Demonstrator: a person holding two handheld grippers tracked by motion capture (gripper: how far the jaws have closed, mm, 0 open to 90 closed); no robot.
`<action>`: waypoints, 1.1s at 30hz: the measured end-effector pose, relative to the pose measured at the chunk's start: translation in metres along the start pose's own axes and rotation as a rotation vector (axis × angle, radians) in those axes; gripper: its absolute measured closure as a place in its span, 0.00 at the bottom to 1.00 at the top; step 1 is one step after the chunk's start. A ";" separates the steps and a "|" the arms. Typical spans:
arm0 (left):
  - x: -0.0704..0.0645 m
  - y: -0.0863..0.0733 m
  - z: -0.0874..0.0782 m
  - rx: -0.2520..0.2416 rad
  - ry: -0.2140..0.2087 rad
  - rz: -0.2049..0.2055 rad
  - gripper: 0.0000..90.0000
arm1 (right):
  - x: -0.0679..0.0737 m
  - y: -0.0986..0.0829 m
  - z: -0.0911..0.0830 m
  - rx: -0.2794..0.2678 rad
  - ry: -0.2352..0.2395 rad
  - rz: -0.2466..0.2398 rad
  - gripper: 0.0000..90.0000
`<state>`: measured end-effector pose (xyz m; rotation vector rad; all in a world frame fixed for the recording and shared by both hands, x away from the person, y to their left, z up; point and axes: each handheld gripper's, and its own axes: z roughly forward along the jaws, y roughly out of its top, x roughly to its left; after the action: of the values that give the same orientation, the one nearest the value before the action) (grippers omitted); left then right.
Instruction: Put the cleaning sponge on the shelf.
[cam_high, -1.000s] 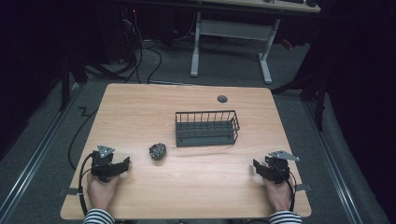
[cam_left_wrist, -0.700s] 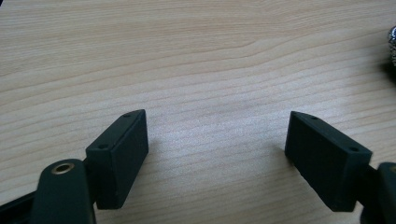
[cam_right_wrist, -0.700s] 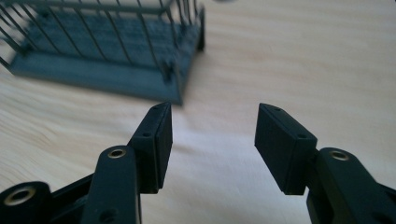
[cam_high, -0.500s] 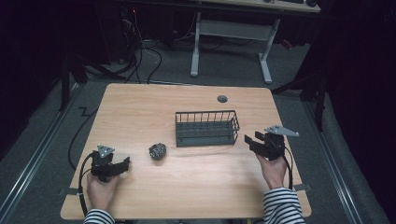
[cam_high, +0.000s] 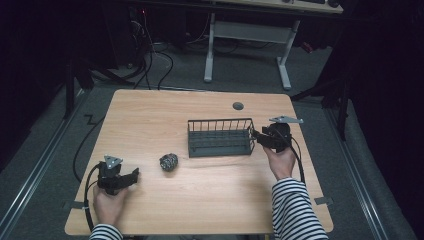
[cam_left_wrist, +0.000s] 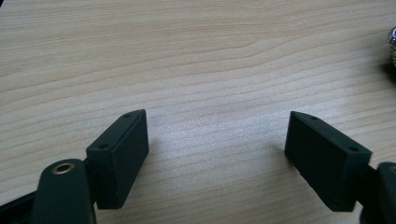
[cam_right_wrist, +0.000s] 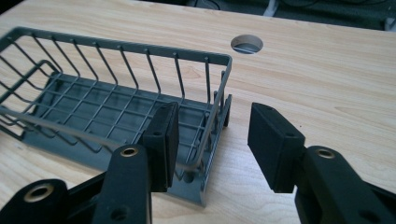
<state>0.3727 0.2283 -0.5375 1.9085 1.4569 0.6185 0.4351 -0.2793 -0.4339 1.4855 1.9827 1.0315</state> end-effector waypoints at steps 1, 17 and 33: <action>0.000 0.000 0.000 0.001 -0.001 0.000 0.25 | 0.000 0.001 0.002 -0.002 0.002 -0.001 0.63; 0.000 0.000 0.000 0.000 0.003 -0.001 0.25 | -0.003 -0.002 0.020 0.058 0.045 0.011 0.84; 0.000 0.000 0.000 0.000 0.003 -0.001 0.25 | -0.004 -0.007 0.009 0.086 0.036 -0.028 0.89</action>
<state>0.3728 0.2283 -0.5375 1.9074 1.4599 0.6214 0.4391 -0.2817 -0.4449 1.4895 2.0912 0.9789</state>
